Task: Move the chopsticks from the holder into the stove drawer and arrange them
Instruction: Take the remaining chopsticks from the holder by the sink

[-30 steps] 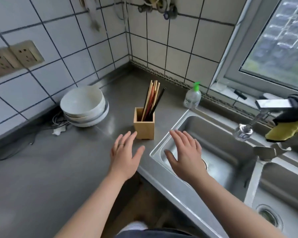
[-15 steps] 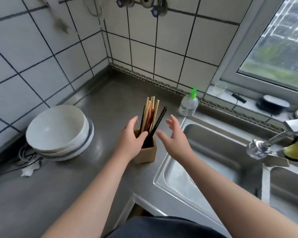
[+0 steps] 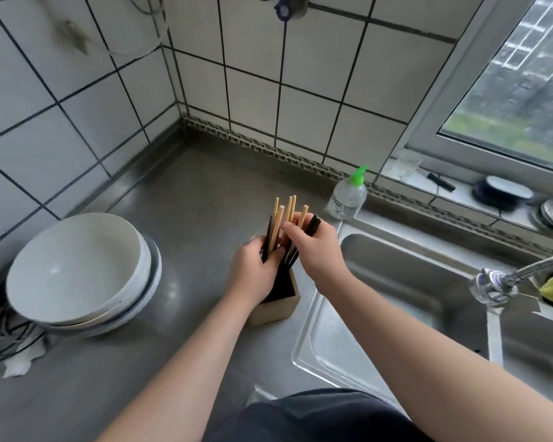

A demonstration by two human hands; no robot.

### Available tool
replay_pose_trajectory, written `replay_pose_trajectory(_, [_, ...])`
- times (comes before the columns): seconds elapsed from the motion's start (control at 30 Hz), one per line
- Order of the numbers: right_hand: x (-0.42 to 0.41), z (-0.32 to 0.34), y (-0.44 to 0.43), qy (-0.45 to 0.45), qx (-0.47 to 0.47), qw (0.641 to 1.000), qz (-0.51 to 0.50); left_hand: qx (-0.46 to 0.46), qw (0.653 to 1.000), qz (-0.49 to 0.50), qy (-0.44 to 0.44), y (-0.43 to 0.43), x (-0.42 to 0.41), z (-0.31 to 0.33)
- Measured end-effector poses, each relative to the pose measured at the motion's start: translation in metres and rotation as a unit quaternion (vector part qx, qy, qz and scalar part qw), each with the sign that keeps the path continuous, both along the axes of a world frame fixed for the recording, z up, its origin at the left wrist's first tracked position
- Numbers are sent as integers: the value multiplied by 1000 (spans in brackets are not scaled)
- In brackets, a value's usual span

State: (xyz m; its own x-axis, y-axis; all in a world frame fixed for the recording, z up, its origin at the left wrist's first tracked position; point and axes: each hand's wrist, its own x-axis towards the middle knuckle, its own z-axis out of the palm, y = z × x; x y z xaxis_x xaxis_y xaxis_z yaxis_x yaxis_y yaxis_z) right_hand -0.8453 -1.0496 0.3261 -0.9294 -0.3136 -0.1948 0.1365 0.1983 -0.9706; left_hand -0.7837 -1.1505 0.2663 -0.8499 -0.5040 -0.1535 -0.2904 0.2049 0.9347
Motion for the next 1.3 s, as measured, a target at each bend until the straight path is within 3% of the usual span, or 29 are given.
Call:
replay_pose_trajectory(0.4, [7,-11,5,13,38,999,-30,26,997,63,24,1,6,1])
replay_pose_trajectory(0.73, [22,-6,-8,-53,-85,991,-92,-20,987,103,120,6,16,10])
replay_pose_trajectory(1.13, [20,46,11,17,-173,977,-126,7,952,155,265,1,9,66])
replay_pose_trajectory(1.3, [19,73,28,51,-251,956,-141,5,942,147,301,1,7,90])
